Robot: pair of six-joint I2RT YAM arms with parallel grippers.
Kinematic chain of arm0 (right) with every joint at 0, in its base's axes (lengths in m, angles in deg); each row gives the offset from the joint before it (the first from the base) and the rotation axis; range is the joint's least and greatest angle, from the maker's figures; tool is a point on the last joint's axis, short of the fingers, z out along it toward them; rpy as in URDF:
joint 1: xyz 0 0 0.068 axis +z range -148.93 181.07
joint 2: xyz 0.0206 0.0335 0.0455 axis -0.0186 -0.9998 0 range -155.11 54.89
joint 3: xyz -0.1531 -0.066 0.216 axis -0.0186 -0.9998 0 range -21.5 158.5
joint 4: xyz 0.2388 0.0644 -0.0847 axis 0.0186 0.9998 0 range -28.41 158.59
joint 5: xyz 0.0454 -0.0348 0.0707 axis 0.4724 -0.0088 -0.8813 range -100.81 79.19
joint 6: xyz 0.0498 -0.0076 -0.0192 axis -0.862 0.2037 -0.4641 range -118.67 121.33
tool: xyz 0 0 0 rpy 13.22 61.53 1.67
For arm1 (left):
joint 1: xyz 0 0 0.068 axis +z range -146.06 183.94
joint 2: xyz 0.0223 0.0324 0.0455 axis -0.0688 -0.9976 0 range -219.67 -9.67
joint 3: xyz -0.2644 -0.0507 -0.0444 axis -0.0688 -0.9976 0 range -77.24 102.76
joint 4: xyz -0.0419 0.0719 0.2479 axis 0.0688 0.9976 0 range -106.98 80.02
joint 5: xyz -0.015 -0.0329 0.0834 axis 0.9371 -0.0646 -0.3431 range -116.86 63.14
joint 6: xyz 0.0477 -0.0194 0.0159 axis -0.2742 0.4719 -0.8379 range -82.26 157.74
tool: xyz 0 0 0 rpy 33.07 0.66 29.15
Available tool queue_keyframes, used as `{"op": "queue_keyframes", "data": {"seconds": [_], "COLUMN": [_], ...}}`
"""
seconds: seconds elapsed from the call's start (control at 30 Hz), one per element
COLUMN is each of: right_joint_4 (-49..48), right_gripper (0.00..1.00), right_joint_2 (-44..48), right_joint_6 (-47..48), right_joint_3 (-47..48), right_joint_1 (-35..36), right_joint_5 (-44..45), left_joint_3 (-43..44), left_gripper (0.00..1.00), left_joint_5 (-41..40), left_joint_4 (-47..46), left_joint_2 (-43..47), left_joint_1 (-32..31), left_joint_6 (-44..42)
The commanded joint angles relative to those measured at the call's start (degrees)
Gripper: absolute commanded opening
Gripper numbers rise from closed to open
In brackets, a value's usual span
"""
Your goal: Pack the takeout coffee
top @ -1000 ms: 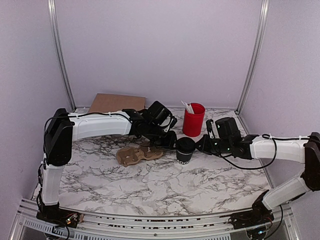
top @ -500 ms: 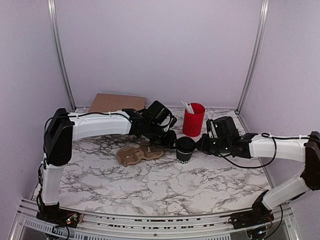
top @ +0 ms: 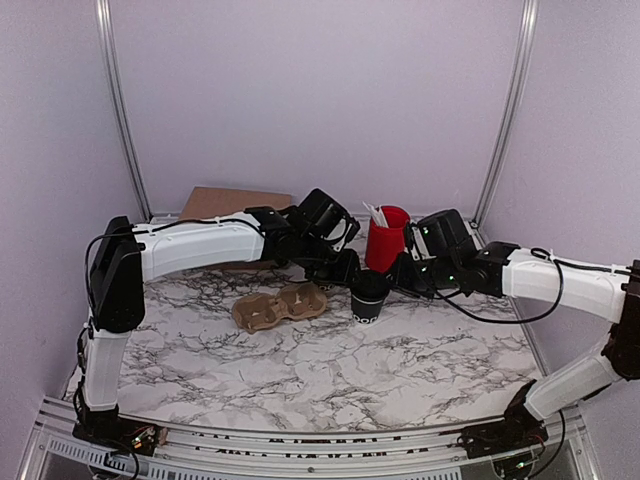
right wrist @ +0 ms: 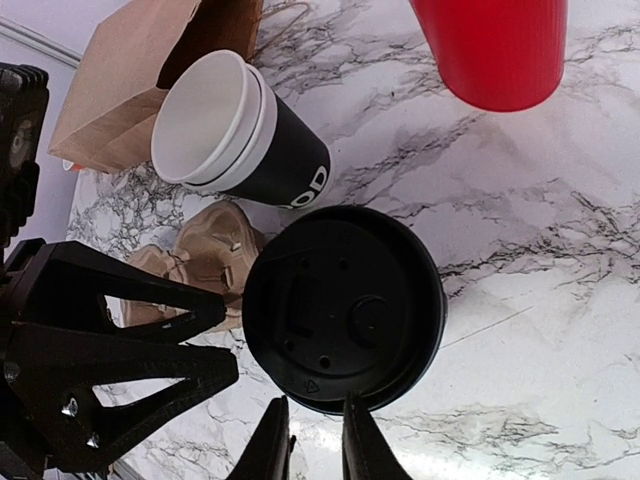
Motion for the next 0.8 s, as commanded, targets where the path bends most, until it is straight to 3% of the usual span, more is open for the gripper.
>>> {"op": "queue_keyframes", "data": {"seconds": [0.0,0.23,0.6,0.77], "right_joint_4": [3.8,7.6,10.7,11.5], "right_gripper": [0.20,0.35,0.67,0.80], "right_joint_2": [1.1,-0.9,-5.0,-7.3], "right_joint_6": [2.8,9.8,15.6,16.9], "right_joint_3": [3.0,8.2,13.6,15.4], "right_joint_1": [0.3,0.3,0.3,0.3], "right_joint_5": [2.2,2.8,2.7,2.6], "left_joint_3": [0.6,-2.0,-16.8,-23.0], "left_gripper": [0.36,0.36,0.39,0.49], "left_joint_5": [-1.4,-4.4,-12.3,-15.6], "left_joint_4": [1.8,1.5,-5.0,-7.6], "left_joint_2": [1.7,5.6,19.4,25.0], "left_joint_1": [-0.1,0.6,4.9,7.5], "left_joint_6": [-1.0,-1.3,-0.8,-0.7]}}
